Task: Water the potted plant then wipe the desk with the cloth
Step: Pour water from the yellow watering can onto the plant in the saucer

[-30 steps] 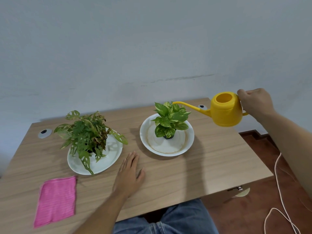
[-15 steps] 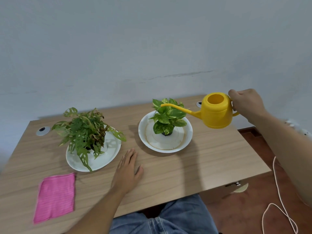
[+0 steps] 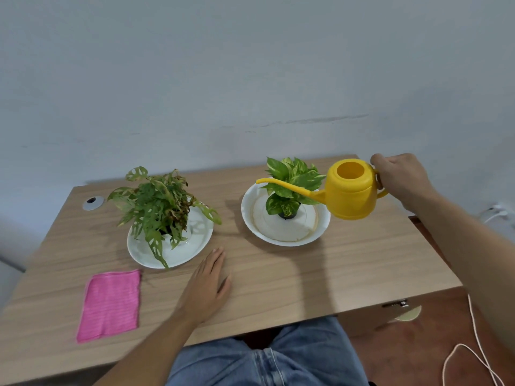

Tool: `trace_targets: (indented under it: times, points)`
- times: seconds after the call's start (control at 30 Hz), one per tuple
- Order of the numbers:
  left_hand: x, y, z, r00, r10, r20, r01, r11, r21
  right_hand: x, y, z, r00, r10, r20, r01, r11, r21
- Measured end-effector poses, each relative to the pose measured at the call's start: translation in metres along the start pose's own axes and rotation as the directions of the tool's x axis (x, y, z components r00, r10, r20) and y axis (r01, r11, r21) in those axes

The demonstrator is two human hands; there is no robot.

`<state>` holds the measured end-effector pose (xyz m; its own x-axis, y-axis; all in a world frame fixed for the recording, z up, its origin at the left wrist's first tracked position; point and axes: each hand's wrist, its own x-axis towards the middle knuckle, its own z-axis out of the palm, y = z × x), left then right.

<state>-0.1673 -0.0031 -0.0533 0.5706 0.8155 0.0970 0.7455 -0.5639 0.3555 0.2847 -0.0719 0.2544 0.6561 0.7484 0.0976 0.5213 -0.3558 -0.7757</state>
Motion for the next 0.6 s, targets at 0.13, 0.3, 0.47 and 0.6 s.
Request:
trace_targets:
  times: [0.13,0.3,0.47,0.6]
  points:
    - [-0.019,-0.018,-0.016,0.999,0.027,-0.017,-0.027,1.000,-0.002,0.001,-0.013,0.016,1.000,-0.001,0.024,0.000,1.000,0.020]
    - [-0.040,-0.039,-0.027,0.998,0.055,-0.008,-0.055,0.998,-0.025,0.001,-0.031,0.036,0.998,-0.030,0.059,0.027,0.998,0.057]
    - [-0.046,-0.036,-0.030,0.999,0.038,0.000,-0.038,0.999,-0.019,0.003,-0.050,0.054,0.996,-0.046,0.081,0.040,0.996,0.079]
    - [-0.049,-0.037,-0.027,1.000,0.015,-0.020,-0.015,0.999,-0.029,0.002,-0.071,0.067,0.991,-0.077,0.111,0.071,0.996,0.058]
